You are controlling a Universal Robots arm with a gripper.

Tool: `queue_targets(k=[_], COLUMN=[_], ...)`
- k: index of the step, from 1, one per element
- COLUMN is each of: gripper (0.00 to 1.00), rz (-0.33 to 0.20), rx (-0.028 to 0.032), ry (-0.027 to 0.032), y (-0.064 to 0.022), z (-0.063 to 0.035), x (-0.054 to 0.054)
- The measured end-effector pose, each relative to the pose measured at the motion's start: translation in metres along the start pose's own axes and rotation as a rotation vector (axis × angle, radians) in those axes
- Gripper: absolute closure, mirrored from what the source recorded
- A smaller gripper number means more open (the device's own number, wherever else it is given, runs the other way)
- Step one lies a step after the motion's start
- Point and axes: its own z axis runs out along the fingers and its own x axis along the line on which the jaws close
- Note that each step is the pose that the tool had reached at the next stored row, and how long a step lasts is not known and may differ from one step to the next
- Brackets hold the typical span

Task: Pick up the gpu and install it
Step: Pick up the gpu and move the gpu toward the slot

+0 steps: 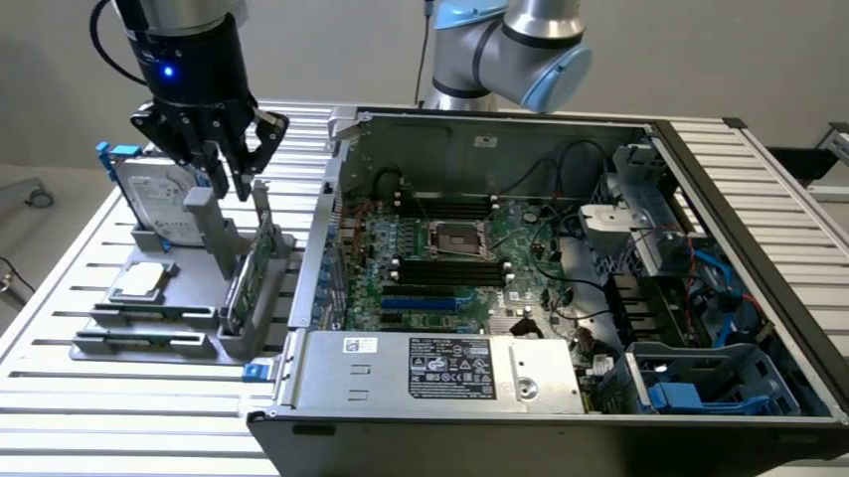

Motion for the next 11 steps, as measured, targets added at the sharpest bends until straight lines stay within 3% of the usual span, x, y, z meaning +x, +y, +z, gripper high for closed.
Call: queue_targets(k=[5, 7, 8, 11], gripper=[0.70, 0.68, 0.62, 0.62], rz=[-0.002, -0.003, -0.003, -0.005], rx=[0.0001, 0.0001, 0.0002, 0.0004], ry=[0.0002, 0.0001, 0.0002, 0.0004], y=[-0.0031, -0.0046, -0.0054, -0.0082], z=[0.0089, 0.0126, 0.0143, 0.0196], x=[0.000, 0.000, 0.000, -0.001])
